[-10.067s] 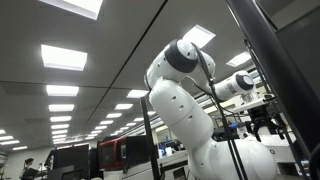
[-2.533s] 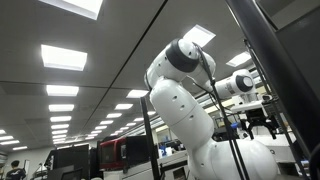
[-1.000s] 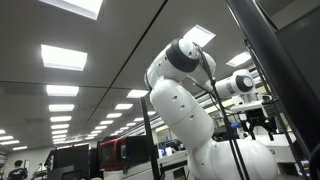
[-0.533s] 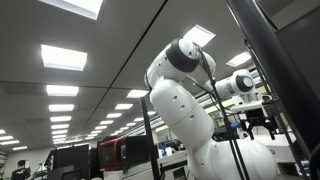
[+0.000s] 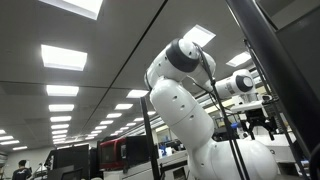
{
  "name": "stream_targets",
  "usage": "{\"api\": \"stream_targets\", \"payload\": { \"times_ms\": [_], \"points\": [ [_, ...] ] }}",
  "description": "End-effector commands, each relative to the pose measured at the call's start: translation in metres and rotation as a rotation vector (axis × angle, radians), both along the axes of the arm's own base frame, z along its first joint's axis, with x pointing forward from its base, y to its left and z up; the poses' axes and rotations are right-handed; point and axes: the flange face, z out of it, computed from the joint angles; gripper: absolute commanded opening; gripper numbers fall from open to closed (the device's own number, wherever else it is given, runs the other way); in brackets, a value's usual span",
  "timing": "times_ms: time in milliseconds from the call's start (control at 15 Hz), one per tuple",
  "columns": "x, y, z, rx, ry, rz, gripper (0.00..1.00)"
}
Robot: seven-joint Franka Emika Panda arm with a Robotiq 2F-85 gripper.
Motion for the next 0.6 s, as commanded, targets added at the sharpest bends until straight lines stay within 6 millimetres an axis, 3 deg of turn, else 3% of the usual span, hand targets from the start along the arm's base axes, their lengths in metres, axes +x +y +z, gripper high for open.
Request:
{"api": "stream_targets", "payload": {
  "times_ms": [0, 533],
  "points": [
    [0.0004, 0.0005, 0.0006, 0.009, -0.003, -0.003, 0.58],
    [0.0003, 0.0004, 0.0006, 0.009, -0.004, -0.003, 0.01]
  ]
}}
